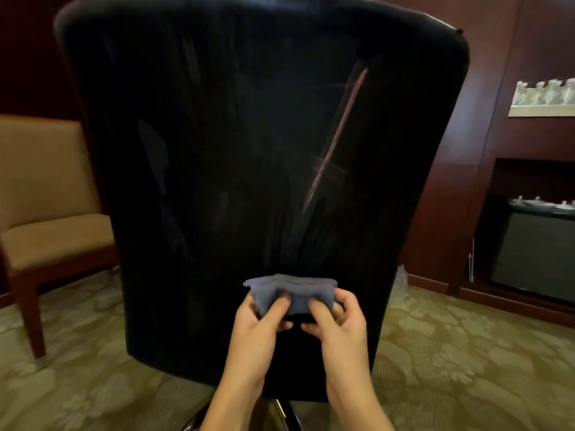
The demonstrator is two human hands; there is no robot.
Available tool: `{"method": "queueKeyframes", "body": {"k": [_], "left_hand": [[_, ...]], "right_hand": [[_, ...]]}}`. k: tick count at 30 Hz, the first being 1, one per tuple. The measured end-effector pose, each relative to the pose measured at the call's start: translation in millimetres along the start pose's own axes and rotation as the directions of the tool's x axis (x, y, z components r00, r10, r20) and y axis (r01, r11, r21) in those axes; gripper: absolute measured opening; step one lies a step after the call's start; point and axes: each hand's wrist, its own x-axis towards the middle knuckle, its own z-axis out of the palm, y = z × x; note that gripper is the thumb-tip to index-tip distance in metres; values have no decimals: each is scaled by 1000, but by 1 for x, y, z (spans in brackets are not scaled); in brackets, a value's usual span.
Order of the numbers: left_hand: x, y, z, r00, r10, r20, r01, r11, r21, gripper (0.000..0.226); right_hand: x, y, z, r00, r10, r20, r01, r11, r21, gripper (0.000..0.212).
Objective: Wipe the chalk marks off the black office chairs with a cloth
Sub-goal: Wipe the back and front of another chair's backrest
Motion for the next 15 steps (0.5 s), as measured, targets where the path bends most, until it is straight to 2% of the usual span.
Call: {"method": "queueKeyframes", "body": {"k": [3,5,9,12,15], "left_hand": [[8,-7,-1,997,-41,-71,45,998,52,17],[14,-13,4,985,-25,-170,36,998,60,16],[33,-8,22,941,60,-333,-31,995,93,15],[46,15,34,921,109,-374,-91,994,67,12],[55,51,55,888,273,-371,-251,962,107,13]], "right_hand": [[9,10,0,996,83,-25,-84,994,-66,15],[14,18,3,994,83,-69,-92,987,-131,12],[34,11,18,986,-68,-152,21,956,-294,7],[50,-18,32,978,-152,-143,102,945,-312,8],[60,-53,46,959,-251,-134,213,945,-247,10]]}}
